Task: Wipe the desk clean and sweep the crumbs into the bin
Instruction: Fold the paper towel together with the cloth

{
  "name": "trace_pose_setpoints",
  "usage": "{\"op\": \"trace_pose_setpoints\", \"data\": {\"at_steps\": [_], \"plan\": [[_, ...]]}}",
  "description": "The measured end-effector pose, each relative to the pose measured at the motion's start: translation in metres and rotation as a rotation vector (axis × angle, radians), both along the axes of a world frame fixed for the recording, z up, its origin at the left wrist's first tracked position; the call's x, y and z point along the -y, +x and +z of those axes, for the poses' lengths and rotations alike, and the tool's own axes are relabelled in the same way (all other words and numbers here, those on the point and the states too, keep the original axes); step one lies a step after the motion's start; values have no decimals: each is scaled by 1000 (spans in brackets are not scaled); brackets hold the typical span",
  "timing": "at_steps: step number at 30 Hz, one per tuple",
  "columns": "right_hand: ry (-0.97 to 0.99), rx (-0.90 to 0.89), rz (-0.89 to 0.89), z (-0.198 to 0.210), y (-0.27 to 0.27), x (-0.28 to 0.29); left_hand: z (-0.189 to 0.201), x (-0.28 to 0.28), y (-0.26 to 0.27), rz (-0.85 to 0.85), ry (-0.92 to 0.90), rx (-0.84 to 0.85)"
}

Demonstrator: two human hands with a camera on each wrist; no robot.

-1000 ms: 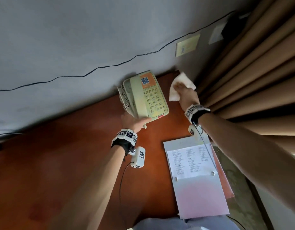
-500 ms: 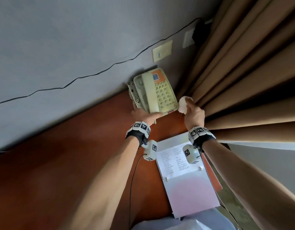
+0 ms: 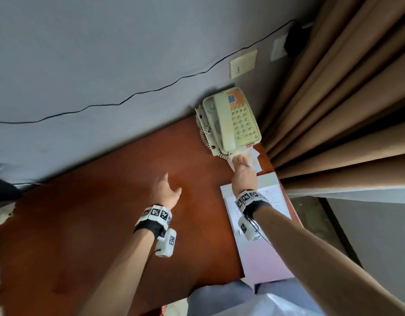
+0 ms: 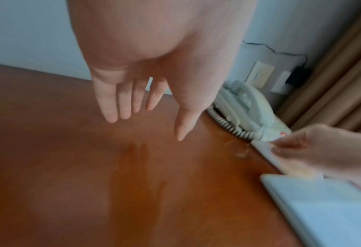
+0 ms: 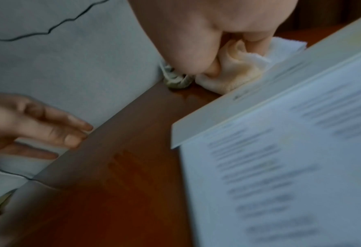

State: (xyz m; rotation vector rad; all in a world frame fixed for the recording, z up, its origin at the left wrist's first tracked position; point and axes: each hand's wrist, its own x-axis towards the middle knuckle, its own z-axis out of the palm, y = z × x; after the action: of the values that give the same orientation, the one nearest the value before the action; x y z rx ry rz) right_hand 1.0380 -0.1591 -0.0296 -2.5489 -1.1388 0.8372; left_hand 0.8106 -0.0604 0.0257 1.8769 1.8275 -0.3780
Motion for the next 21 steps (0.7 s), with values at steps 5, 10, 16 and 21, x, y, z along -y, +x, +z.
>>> {"op": "trace_pose_setpoints", "data": {"at_steps": [5,10,16,21], "plan": [[-3,16,157,-9,-72,-17,-14,19,-90,-50,-163,-118],[40,-155,409,0,-150,-23,-15,36,-111,-125,-182,-40],[-41,-283,352,24,-185,-23,12,34,-115,227,-71,319],[120,-440,100,57,-192,-14,39,38,-125,275,-72,514]]}}
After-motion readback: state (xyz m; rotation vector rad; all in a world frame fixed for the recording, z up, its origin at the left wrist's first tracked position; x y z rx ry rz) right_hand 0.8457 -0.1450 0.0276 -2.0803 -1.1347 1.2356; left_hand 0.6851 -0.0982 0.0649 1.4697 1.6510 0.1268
